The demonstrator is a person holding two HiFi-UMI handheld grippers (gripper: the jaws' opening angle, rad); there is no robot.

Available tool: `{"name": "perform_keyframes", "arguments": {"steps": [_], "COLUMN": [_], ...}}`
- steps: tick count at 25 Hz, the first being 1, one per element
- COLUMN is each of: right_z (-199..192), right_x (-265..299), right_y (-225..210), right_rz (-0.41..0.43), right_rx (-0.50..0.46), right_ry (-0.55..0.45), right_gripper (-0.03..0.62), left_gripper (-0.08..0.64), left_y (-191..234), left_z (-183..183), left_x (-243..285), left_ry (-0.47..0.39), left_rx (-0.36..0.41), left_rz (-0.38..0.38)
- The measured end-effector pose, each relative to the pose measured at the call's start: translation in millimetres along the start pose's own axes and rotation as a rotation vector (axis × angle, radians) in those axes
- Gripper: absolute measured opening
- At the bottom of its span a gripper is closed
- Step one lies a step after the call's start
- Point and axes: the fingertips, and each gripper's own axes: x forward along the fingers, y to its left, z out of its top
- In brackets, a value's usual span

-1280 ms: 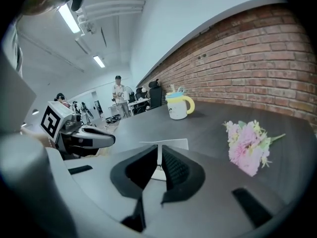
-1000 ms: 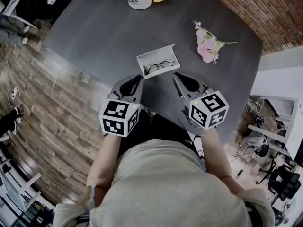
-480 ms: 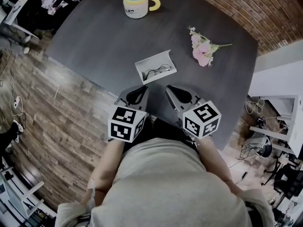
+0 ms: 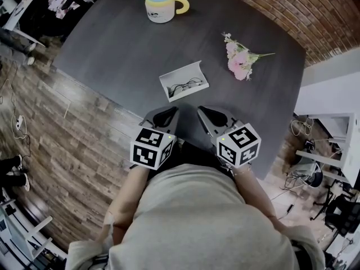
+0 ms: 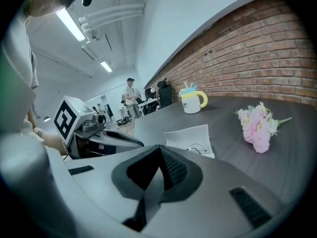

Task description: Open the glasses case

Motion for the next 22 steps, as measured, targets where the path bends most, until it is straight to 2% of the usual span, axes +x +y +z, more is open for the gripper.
{"name": "perform_keyframes", "arguments": {"steps": [7, 22], "right_z": [-5.6, -4.7], "right_x": [7.5, 6.7], "right_y": [4.9, -0.5], "right_rz": [0.02, 0.018], "right_rx": [-0.015, 0.006], "right_ry": [0.027, 0.026], "right_gripper": [0.005, 0.005], "left_gripper": [0.034, 0.034], "left_y": [-1.5, -3.1], "left_z": [-7.0, -4.1], "left_x": [4.8, 6.5], "left_ry": [0.026, 0.019], "left_rx": [0.005, -0.007], "left_rz": [-0.002, -0.011]}}
